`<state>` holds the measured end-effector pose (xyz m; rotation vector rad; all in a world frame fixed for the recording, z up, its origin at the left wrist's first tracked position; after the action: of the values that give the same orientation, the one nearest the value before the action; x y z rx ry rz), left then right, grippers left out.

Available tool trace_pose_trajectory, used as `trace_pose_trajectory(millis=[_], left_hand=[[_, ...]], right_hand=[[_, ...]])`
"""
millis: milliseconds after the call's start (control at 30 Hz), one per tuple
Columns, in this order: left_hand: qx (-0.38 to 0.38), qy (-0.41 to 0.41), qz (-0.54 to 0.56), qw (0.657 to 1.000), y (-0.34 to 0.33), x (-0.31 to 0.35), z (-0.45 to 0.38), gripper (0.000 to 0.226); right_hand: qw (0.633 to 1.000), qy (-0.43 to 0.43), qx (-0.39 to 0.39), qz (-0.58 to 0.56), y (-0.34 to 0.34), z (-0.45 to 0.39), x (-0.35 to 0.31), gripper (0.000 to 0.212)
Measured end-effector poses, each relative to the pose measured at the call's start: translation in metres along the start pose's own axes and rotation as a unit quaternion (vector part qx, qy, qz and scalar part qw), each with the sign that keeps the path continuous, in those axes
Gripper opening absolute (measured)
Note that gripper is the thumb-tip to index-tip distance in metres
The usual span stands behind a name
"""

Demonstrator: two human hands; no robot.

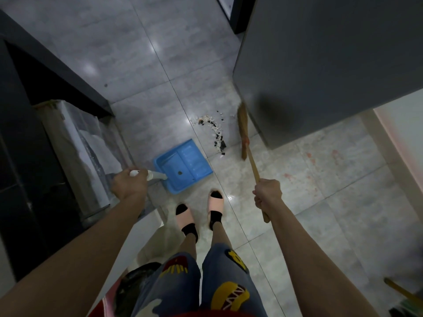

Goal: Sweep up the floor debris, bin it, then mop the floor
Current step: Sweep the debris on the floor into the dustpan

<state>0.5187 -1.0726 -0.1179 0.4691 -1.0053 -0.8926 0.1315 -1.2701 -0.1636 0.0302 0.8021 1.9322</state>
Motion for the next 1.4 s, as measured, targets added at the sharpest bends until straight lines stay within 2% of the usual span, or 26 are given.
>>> trace_pose_trajectory(millis=[133, 233, 333, 500, 600, 667, 767, 1033, 1200, 1300, 1400], left_hand=[[-0.002, -0.008, -0.012, 1.000, -0.004, 0.003, 0.001, 0.028], [0.001, 0.000, 0.003, 1.000, -0.005, 0.004, 0.003, 0.028], [-0.001, 0.002, 0.010, 1.000, -0.007, 0.007, 0.005, 0.029], [-0.016, 0.022, 0.016, 0.999, -0.012, 0.009, 0.002, 0.032], [-0.005, 0.021, 0.002, 1.000, -0.013, 0.012, -0.001, 0.030], [0.001, 0.020, -0.001, 1.000, -0.015, 0.012, -0.004, 0.030], [0.019, 0.031, 0.009, 0.999, -0.017, 0.009, -0.007, 0.030], [0.045, 0.026, -0.020, 0.998, -0.013, 0.013, -0.009, 0.031], [0.040, 0.030, -0.061, 0.997, -0.013, 0.016, -0.011, 0.033], [0.025, 0.039, -0.099, 0.994, -0.015, 0.011, -0.014, 0.037], [-0.007, 0.056, -0.168, 0.984, -0.018, 0.002, -0.022, 0.042]], right_hand=[[0.999, -0.021, -0.029, -0.009, -0.031, -0.003, 0.001, 0.027], [0.997, -0.027, -0.068, -0.024, -0.047, 0.007, -0.005, 0.020], [0.996, -0.002, -0.088, -0.017, -0.040, 0.017, -0.019, 0.022], [0.984, 0.153, -0.048, 0.084, -0.015, 0.010, -0.079, 0.044], [0.967, 0.198, -0.002, 0.163, -0.017, -0.013, -0.123, 0.044], [0.957, 0.206, 0.023, 0.200, -0.026, -0.032, -0.146, 0.040], [0.947, 0.208, 0.020, 0.243, -0.048, -0.056, -0.163, 0.036], [0.937, 0.196, -0.036, 0.287, -0.064, -0.055, -0.140, 0.031], [0.910, 0.258, 0.007, 0.325, -0.035, -0.038, -0.163, 0.045], [0.887, 0.296, 0.041, 0.352, -0.045, -0.034, -0.195, 0.041], [0.868, 0.318, 0.039, 0.379, -0.074, -0.034, -0.219, 0.034]])
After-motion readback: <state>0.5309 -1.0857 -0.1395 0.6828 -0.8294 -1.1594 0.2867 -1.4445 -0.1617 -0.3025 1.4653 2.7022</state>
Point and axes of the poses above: each hand's wrist, its own z-axis away from the middle knuckle, its own y-axis out of the back of the hand, x = y × z, the point moved 10 cm from there along -z, towards the middle knuckle, and after that the axes turned 2 degrees about x, right-handed, at the moved point
